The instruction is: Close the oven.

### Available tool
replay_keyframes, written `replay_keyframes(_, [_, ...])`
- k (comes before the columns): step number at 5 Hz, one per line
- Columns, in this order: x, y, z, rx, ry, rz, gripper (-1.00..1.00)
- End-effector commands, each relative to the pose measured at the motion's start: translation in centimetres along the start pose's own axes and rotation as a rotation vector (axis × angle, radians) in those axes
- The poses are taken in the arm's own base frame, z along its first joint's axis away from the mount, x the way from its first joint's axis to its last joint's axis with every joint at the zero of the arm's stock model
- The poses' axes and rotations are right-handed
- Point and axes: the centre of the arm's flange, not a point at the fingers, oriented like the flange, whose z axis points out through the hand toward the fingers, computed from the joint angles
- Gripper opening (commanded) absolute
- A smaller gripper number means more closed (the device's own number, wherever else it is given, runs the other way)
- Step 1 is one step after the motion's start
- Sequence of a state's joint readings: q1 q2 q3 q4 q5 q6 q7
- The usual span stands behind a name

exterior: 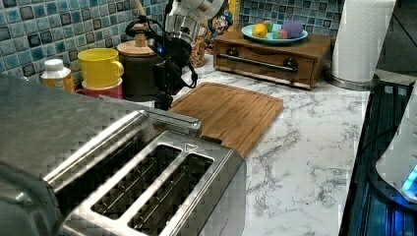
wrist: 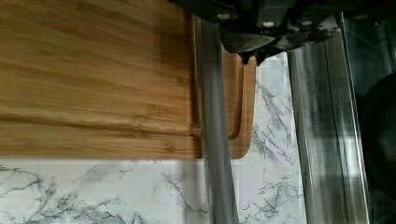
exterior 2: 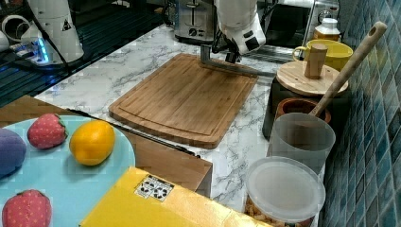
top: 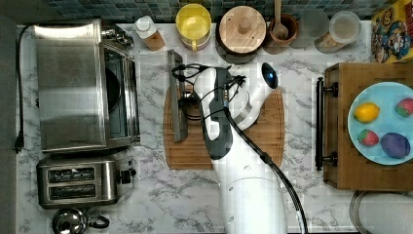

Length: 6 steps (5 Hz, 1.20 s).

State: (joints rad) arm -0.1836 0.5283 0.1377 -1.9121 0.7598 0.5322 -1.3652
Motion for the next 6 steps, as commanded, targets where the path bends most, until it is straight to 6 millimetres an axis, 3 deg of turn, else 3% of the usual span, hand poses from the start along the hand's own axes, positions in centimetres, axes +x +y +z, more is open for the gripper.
replay_keyframes(1, [-0.8, -24.3, 1.3, 0.005, -0.103, -0.38, -1.0])
replay_keyframes(3, [-1.8, -28.8, 0.8, -0.075, -0.079, -0.416, -1.0])
replay_keyframes(5, [-2.8, -32.8, 3.7, -0.306, -0.069, -0.436, -1.0])
replay_keyframes(6, [-3.3, -34.1, 3.6, -0.395, 0.009, -0.416, -1.0])
